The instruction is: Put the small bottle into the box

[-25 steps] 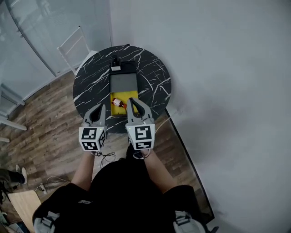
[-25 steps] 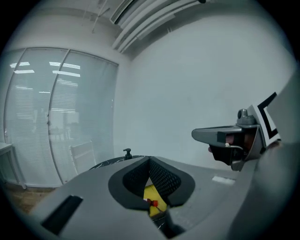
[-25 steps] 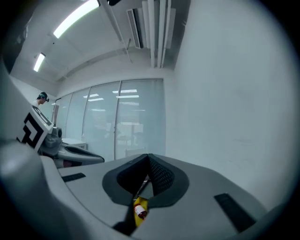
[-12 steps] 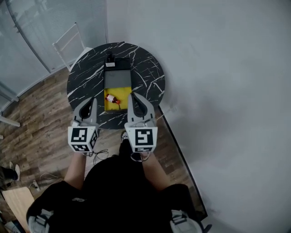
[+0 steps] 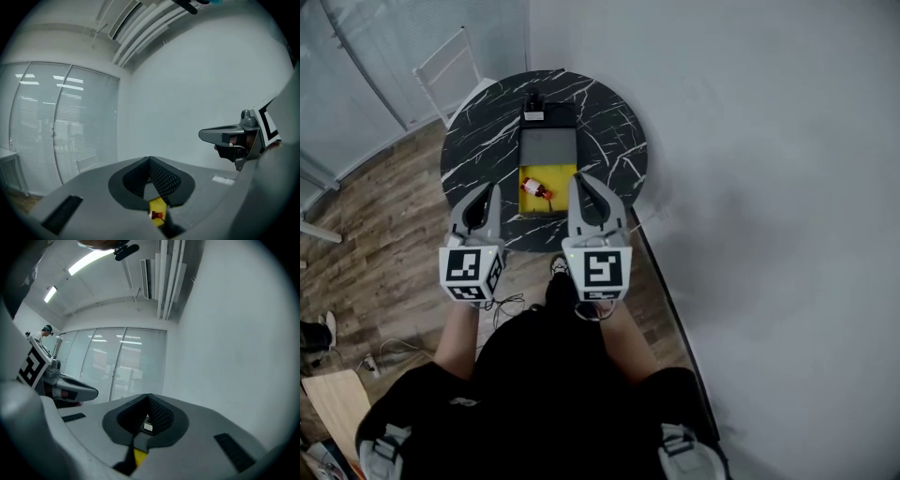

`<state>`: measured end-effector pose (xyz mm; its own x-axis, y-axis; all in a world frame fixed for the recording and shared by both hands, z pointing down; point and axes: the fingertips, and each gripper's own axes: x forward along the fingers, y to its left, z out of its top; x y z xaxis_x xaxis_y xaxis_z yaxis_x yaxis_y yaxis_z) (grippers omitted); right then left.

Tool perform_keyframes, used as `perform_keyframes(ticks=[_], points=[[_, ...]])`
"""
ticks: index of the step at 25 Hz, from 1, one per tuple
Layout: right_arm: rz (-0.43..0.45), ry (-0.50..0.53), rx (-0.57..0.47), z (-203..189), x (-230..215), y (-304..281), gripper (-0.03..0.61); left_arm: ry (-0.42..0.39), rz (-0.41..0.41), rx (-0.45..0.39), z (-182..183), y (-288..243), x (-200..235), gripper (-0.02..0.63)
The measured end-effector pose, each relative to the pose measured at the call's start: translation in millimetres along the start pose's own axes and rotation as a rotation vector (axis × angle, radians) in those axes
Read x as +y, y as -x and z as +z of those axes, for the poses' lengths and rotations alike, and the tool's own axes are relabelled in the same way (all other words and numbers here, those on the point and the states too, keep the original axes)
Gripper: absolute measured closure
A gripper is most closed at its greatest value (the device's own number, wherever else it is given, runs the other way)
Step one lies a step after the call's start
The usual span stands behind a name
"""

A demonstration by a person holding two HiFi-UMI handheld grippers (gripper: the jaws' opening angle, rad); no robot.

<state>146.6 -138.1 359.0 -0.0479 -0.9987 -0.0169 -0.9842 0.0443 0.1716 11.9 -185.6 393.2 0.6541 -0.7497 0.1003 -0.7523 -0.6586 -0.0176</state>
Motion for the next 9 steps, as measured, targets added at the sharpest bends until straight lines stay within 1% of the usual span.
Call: perform_keyframes(ticks=[9], points=[[0.017, 0.019, 0.022, -10.4, 4.4, -7.3, 0.583, 0.010, 0.018, 0.005, -7.3, -4.9, 7.5, 0.614]])
